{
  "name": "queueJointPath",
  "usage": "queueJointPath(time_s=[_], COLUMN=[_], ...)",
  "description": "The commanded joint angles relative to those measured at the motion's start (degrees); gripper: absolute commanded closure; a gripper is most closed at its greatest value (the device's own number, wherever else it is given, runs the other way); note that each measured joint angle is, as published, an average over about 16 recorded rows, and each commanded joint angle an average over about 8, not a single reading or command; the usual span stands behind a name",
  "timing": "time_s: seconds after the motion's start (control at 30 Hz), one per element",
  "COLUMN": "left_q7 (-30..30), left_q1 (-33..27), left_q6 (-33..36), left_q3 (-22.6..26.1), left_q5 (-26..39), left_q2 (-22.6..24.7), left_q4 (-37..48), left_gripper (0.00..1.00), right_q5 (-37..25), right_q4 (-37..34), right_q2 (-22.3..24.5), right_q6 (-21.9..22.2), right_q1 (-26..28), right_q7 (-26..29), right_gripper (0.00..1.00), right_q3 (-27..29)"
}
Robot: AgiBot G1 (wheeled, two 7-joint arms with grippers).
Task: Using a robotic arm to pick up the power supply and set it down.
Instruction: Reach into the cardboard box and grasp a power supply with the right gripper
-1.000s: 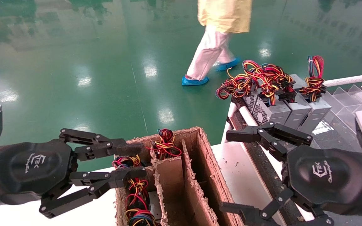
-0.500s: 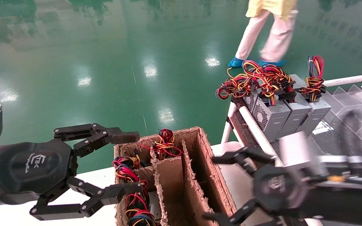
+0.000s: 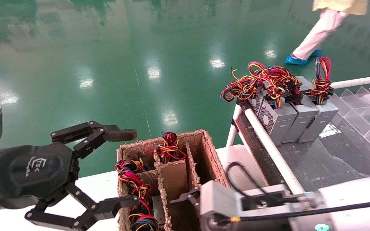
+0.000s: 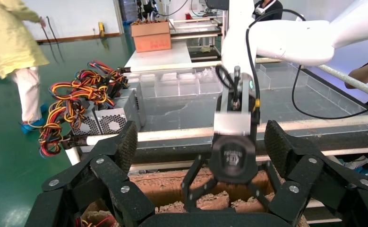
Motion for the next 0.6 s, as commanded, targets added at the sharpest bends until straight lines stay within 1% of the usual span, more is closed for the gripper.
queueJointPath(time_s=[0.03, 0.13, 0.17, 0.23, 0.27, 0.3, 0.6], left_q7=[0.0, 0.0, 0.0, 0.0, 0.0, 0.0, 0.0], left_q1=[0.0, 0.0, 0.0, 0.0, 0.0, 0.0, 0.0], left_q6=[0.0, 0.0, 0.0, 0.0, 0.0, 0.0, 0.0], left_q3=[0.0, 0.0, 0.0, 0.0, 0.0, 0.01, 0.01], left_q5=[0.0, 0.0, 0.0, 0.0, 0.0, 0.0, -0.01], left_q2=[0.0, 0.0, 0.0, 0.0, 0.0, 0.0, 0.0], left_q4=[0.0, 0.0, 0.0, 0.0, 0.0, 0.0, 0.0], left_gripper=[0.0, 0.0, 0.0, 0.0, 0.0, 0.0, 0.0], right_q5=[-1.68, -3.75, -4.4, -5.57, -6.07, -6.5, -9.27], right_q4=[0.21, 0.32, 0.35, 0.41, 0.42, 0.43, 0.39], right_q2=[-1.41, -3.27, -3.85, -4.88, -5.36, -5.79, -8.26], right_q6=[0.81, 2.84, 3.52, 4.78, 5.3, 5.8, 9.03], right_q1=[0.06, -0.22, -0.31, -0.45, -0.51, -0.55, -1.36], right_q7=[0.06, 0.41, 0.57, 0.89, 1.07, 1.28, 2.55], right_gripper=[0.37, 0.75, 0.85, 0.96, 0.99, 1.0, 1.0], right_q3=[-0.92, -1.77, -2.02, -2.45, -2.65, -2.81, -3.87])
